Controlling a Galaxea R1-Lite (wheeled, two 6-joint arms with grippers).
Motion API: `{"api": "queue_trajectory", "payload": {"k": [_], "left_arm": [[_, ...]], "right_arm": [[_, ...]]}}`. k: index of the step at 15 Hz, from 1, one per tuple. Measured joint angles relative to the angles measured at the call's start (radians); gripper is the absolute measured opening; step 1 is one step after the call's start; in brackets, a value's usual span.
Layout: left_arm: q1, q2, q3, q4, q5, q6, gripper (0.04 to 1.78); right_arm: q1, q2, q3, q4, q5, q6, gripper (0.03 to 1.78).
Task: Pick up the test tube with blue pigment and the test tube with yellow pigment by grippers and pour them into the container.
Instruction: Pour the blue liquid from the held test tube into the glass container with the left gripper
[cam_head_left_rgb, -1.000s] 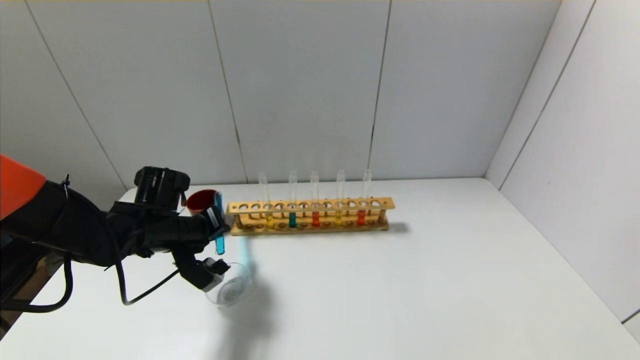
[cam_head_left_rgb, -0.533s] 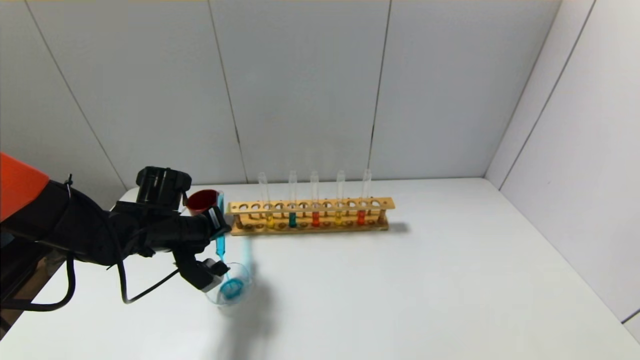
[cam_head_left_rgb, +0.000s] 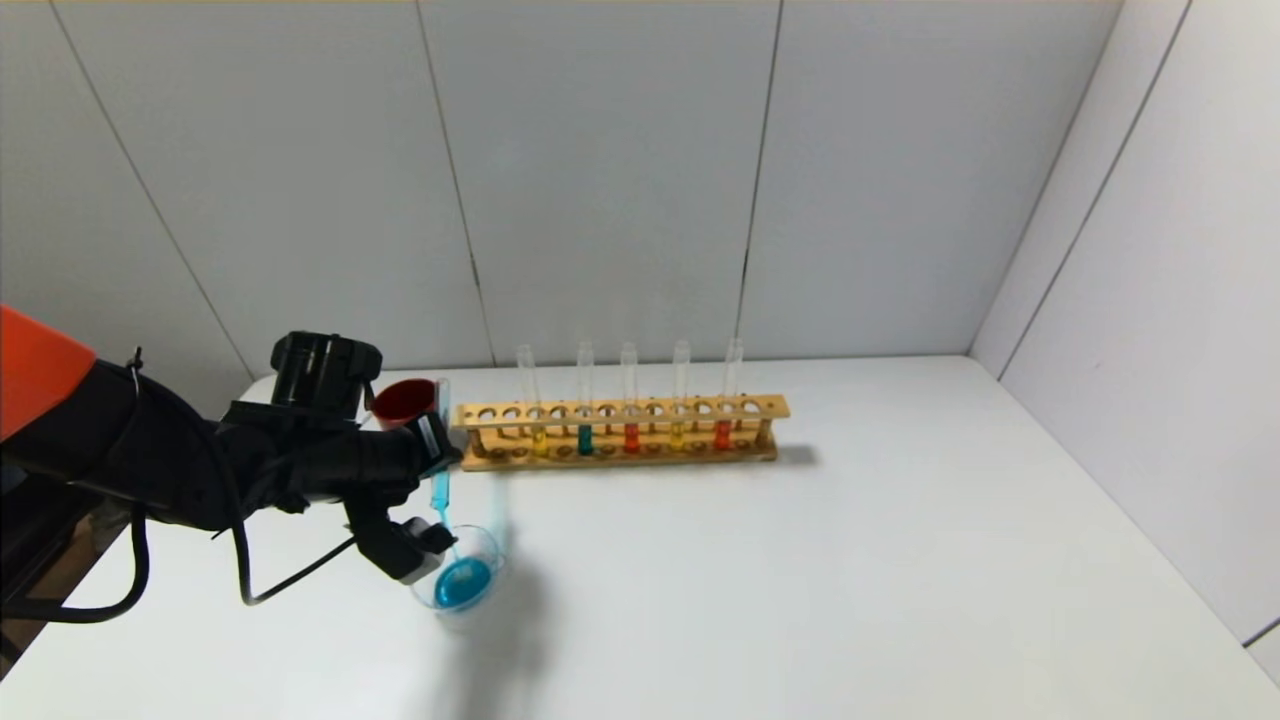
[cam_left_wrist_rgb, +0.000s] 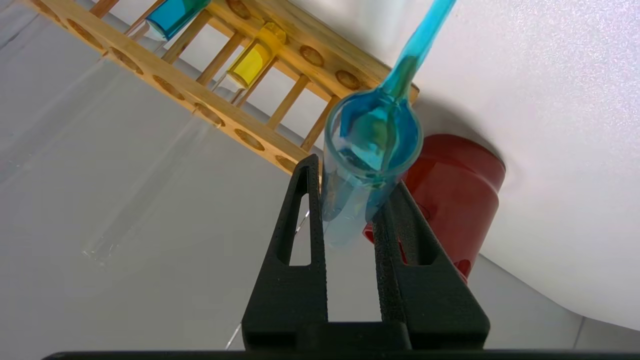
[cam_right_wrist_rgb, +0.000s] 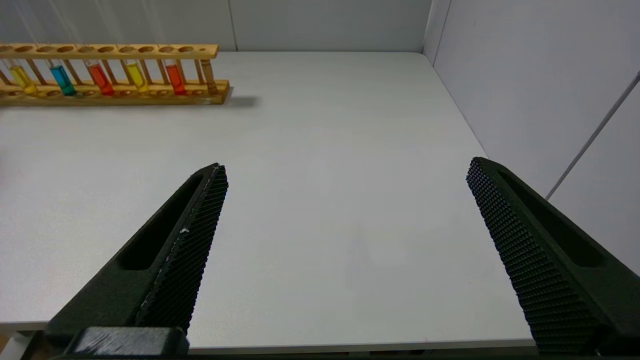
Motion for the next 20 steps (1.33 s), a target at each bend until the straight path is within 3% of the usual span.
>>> {"api": "queue_trajectory", "payload": {"k": [20], "left_arm": [[-0.037, -0.073, 0.055, -0.013, 0.010, 0.137, 0.32]], "right_arm": [[0.000, 0.000, 0.000, 0.000, 0.000, 0.000, 1.75]]}}
